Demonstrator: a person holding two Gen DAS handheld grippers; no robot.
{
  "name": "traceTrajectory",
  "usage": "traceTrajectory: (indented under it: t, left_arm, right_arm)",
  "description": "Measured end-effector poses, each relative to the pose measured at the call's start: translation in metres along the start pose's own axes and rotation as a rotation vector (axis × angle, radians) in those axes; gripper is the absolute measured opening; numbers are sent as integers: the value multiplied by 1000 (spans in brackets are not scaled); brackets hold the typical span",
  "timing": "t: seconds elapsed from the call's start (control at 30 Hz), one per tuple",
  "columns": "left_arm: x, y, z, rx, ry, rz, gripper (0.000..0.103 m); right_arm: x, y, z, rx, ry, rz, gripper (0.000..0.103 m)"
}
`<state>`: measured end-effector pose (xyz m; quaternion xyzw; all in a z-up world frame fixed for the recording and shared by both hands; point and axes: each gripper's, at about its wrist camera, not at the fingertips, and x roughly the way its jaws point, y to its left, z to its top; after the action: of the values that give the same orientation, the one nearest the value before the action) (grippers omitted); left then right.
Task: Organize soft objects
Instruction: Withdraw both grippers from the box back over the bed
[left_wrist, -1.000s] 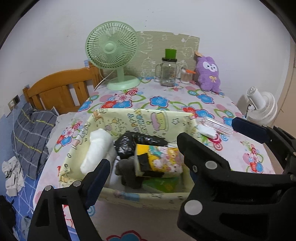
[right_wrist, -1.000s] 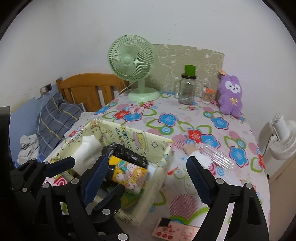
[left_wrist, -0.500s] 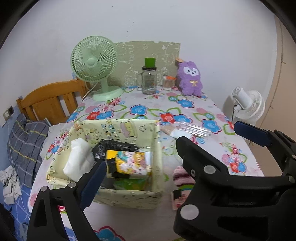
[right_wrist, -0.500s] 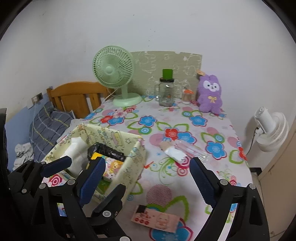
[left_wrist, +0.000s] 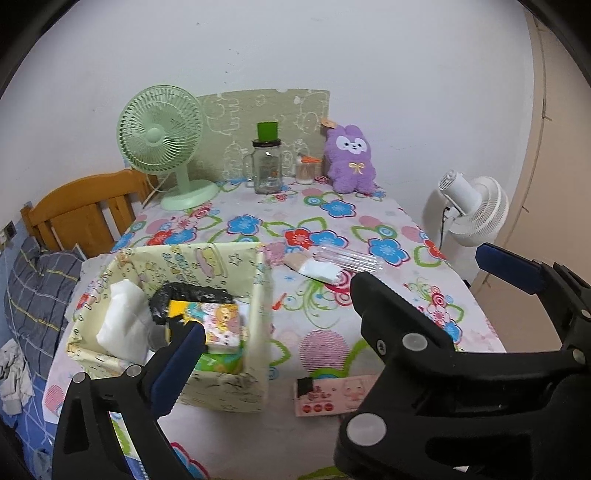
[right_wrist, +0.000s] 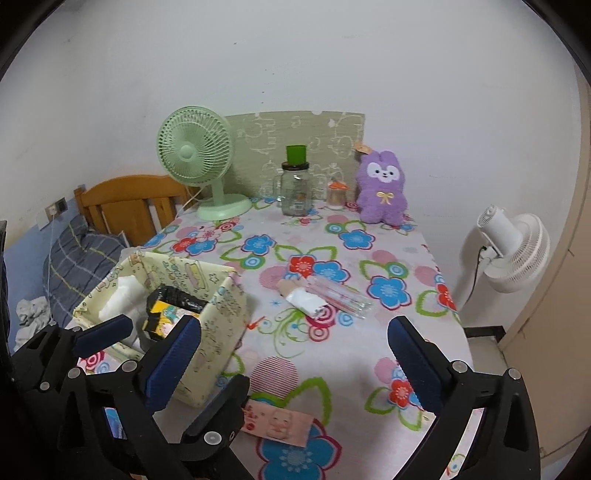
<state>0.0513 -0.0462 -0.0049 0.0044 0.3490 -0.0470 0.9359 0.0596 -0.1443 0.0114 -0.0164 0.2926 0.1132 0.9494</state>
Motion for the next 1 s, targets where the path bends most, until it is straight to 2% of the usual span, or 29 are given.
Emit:
traceTrajectory:
  t: [0.4,0.73,1.0]
  left_arm:
    - [6,-30,-13,46,13,-64,103]
    - [26,-43,-34,54,82,-74,103]
    - [44,-53,-51,72,133,-77,103]
  right_arm:
    - [-6,-26,-20,20,14,-47,103]
    - [7,-39,-44,11,61,-57,103]
    - [23,-47,-65,18,100,-29,103]
